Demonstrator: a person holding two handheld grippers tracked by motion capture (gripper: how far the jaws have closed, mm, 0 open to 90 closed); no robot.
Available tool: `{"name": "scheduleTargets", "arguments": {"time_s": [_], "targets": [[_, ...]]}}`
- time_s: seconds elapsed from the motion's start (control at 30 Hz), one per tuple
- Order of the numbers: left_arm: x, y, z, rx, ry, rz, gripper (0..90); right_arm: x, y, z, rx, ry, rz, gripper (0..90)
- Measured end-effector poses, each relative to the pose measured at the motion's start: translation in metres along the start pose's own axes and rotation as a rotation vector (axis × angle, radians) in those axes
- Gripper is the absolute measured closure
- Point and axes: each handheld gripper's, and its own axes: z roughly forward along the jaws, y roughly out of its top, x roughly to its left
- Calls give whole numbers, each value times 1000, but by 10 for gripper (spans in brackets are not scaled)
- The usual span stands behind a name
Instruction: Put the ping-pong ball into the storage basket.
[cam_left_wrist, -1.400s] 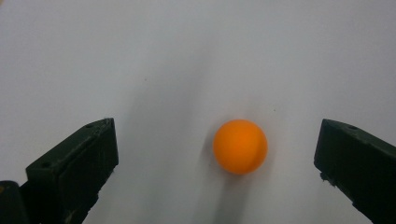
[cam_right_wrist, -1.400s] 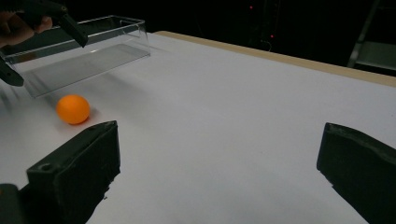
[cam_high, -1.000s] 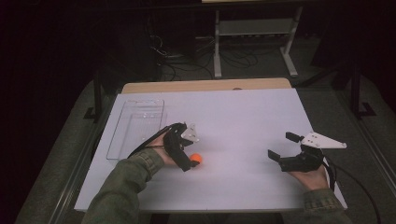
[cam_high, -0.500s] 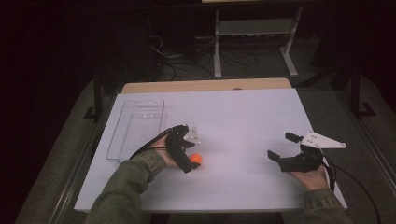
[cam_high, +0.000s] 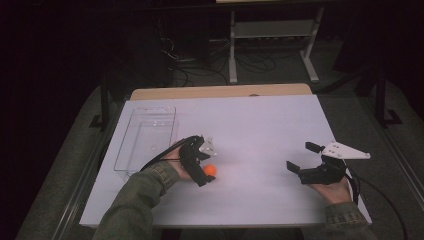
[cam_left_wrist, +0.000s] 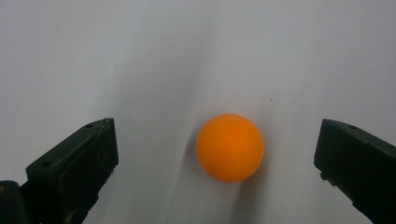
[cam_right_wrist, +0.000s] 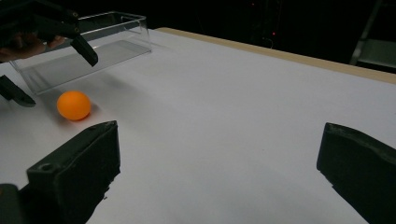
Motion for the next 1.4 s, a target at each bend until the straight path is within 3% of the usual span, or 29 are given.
{"name": "scheduleTargets", "arguments": {"time_s": [0.67,1.4], "targets": [[-3,1,9,51,-15,17,24,0,0,0,0,2,2,0],[-7,2,17,109,-24,43,251,0,0,0,-3,0,2,0]]}}
